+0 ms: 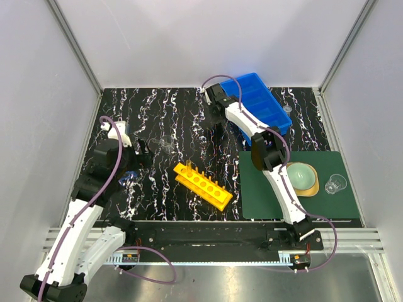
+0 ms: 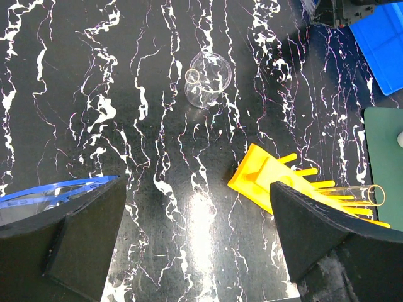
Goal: Organize the chemistry lab equipment
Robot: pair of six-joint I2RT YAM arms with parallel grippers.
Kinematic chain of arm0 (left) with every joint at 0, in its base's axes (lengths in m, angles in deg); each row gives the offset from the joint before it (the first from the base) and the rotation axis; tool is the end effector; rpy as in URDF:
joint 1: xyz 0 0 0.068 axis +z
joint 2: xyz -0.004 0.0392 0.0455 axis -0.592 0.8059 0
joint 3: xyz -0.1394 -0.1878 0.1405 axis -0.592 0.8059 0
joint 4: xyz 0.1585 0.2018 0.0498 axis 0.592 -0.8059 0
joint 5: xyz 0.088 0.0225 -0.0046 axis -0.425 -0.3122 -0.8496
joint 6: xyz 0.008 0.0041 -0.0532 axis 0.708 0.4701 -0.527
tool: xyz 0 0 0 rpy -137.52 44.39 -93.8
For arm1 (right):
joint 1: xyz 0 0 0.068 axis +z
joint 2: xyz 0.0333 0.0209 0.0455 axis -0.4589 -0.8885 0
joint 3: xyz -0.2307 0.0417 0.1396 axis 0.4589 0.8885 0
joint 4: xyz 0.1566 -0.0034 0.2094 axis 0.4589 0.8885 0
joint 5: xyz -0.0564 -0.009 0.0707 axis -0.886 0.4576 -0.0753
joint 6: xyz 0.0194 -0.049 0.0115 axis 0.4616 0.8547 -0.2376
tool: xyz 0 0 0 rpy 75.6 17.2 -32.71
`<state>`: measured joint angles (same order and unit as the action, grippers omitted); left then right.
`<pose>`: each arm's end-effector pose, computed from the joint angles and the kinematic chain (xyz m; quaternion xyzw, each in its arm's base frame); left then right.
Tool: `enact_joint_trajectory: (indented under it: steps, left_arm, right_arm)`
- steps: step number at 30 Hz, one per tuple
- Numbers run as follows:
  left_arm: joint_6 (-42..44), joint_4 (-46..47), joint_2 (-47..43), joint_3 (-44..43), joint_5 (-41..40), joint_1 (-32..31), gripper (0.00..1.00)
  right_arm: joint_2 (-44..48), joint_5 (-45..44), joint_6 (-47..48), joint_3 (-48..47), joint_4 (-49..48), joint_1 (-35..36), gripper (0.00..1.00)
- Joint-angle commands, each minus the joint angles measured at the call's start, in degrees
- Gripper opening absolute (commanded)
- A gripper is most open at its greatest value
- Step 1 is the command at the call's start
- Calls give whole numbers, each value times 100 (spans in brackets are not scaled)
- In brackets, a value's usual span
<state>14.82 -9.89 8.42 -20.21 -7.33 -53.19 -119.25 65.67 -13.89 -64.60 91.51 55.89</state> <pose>0.1407 -0.0395 0.3298 -0.0329 0.8646 -0.1152 0.4880 0.5045 0.2673 0.1615 -0.2690 0.9023 -0.0282 0.3357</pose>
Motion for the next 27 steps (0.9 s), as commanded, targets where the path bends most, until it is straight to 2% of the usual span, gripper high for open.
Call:
enact_joint_trajectory:
  steps: [1, 6, 14, 19, 25, 27]
  left_arm:
    - [95, 183, -76, -71, -140, -17, 99]
    - [103, 77, -164, -203, -52, -17, 99]
    - [-63, -187, -243, -818, 387, -17, 99]
    - [-318, -187, -226, -1204, 1151, -8, 99]
    - [-1327, 23, -243, -1495, 1670, -8, 99]
    - [-1960, 382, -357, -1443, 1802, -8, 99]
  right_arm:
    - [1282, -184, 25, 509, 37, 315, 0]
    - [2388, -290, 8, 1141, 151, 552, 0]
    - [3901, -860, -115, 1924, 643, 1333, 0]
    - [5192, -1037, -554, 2829, 802, 1870, 0]
    - [6626, -1116, -1266, 3857, 1038, 2468, 0]
    - [7013, -1335, -1415, 4095, 1162, 2670, 0]
